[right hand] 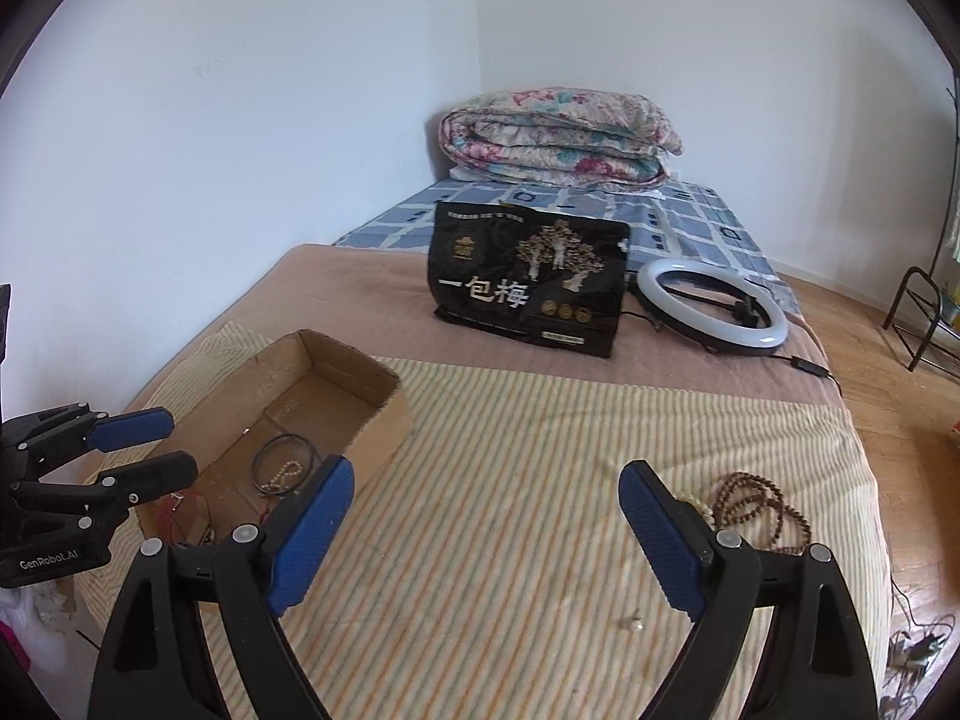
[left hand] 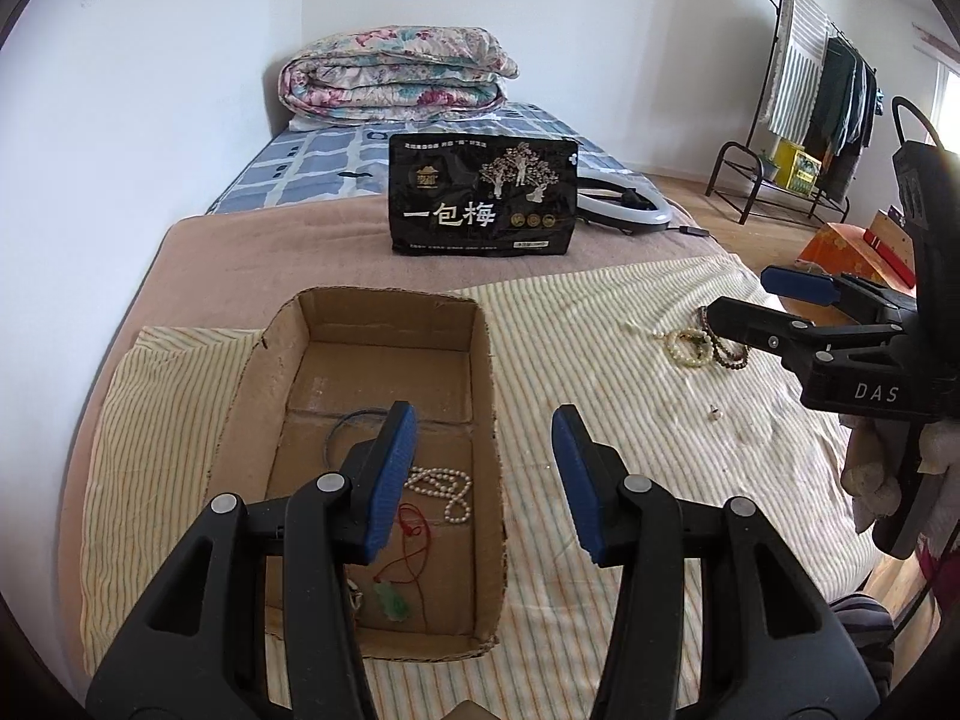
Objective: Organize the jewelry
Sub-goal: 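Withdraw both tools from the box toward the bead bracelets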
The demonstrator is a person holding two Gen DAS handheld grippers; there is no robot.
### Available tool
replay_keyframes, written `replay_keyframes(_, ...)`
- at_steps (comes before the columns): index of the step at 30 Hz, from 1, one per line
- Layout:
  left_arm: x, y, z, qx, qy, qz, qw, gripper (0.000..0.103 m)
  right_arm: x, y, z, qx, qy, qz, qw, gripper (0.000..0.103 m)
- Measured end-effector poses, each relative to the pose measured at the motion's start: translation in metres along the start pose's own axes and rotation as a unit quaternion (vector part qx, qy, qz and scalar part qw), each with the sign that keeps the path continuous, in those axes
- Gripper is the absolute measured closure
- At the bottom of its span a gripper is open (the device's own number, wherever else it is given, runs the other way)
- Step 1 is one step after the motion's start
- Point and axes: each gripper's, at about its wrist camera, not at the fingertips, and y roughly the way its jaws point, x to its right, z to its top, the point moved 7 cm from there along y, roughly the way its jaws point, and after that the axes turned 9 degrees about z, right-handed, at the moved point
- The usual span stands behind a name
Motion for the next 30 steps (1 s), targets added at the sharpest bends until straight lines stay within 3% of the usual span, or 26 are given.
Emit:
replay_keyframes(14, 0.087, 0.025, 0.014, -0.006, 0.044, -0.059, 0.9973, 0.055, 0.133, -0.043, -0.037, -0.007, 0.075, -0.095, 0.993, 0.011)
replay_keyframes(30, 0.190, 0.105, 0.013, -0.056, 0.083, -0.107, 0.9892, 0.061, 0.221, -0.005, -0.091, -0.054, 0.121, -0.117, 0.984, 0.011)
